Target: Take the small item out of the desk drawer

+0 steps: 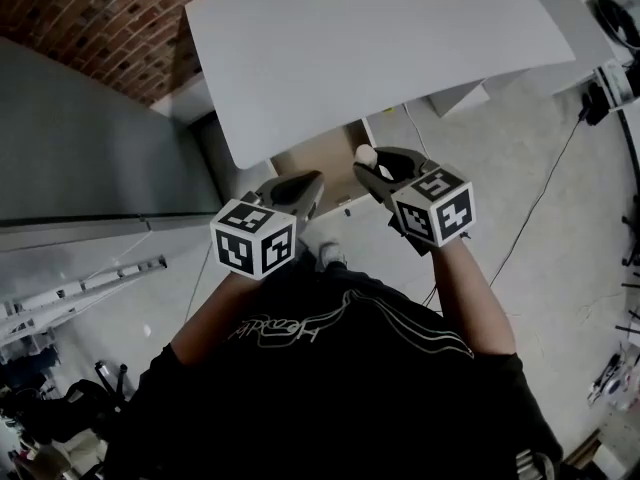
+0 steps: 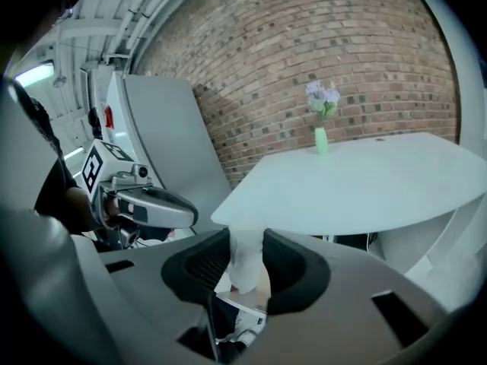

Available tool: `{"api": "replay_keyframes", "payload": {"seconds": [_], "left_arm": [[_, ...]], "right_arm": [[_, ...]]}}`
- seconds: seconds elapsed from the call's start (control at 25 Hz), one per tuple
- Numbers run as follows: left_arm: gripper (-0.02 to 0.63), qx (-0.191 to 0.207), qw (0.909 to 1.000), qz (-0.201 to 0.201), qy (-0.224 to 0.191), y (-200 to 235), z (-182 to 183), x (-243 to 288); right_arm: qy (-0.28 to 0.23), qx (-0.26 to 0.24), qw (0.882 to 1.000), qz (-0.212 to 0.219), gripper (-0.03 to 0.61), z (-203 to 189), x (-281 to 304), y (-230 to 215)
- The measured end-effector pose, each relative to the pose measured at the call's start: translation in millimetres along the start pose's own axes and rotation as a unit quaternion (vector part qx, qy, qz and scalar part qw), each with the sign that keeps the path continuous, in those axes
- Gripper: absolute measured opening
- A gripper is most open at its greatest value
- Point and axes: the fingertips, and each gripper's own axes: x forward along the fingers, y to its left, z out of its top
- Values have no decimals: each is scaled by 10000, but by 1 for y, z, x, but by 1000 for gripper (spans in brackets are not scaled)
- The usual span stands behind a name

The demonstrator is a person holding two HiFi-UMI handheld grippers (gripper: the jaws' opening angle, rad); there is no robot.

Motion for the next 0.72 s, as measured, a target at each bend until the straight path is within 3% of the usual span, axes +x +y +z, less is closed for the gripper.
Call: {"api": "replay_keyframes", "payload": {"seconds": [0.32, 0.72], "left_arm": [[21, 612, 9970, -142, -446, -49, 54, -48], [21, 928, 9914, -240, -886, -87, 109, -84]], "right_arm": [[-646, -725, 9952, 143, 144, 57, -68, 45], [-1100, -880, 9872, 748, 144, 106, -125, 87]]}}
